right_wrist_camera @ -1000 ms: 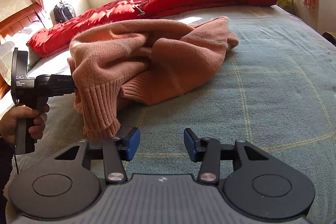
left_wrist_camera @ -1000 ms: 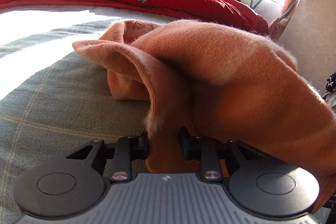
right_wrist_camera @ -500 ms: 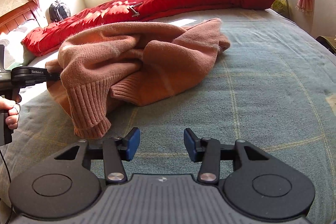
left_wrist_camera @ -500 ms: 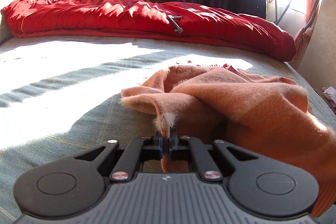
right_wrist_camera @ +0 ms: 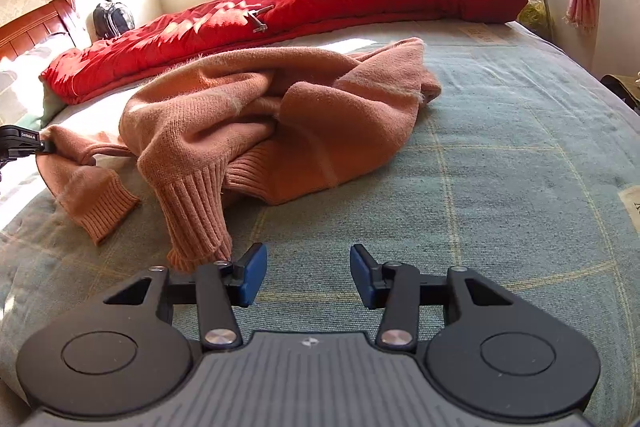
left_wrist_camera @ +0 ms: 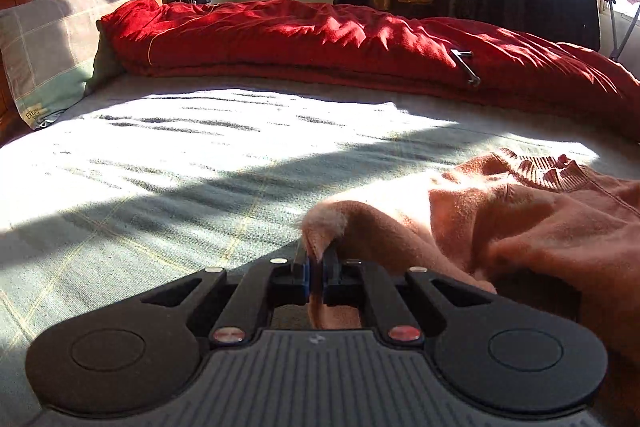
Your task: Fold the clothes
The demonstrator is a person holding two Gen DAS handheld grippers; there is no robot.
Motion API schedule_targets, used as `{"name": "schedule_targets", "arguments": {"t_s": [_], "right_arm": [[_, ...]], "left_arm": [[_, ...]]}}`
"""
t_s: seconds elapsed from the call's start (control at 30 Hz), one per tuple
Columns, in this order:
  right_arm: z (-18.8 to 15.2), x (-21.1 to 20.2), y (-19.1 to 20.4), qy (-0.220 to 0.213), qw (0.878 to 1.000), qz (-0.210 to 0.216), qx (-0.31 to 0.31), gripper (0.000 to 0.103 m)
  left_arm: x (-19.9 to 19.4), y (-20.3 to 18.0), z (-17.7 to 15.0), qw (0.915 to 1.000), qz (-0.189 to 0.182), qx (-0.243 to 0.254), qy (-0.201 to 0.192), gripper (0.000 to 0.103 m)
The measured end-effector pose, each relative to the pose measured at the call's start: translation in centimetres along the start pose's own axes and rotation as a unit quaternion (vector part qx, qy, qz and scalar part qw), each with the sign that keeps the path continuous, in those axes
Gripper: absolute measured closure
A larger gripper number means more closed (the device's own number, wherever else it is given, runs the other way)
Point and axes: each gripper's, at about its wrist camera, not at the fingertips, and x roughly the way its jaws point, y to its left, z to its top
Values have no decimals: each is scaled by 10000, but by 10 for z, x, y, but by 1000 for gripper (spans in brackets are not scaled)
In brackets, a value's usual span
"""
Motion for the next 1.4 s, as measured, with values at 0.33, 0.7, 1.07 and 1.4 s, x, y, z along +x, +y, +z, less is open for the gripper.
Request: {"name": "schedule_targets", "arguments": {"t_s": [0.33, 0.7, 1.07, 1.4], "right_arm": [[0, 2, 5, 76, 9999, 23, -71, 49], [-3, -1, 16, 119, 9996, 170, -203, 49], [-3, -4, 14, 113, 9996, 117, -209, 49], [-2, 0, 18, 163, 9995, 157, -221, 49]], "left_arm": [[2, 6, -32, 9927, -1017, -484, 430, 57], [7, -18, -84, 9742, -1787, -1032, 911, 54], [-28, 12, -54, 9916, -780, -811, 636, 100], [-30, 77, -22, 9944, 349, -862, 497, 100]]}}
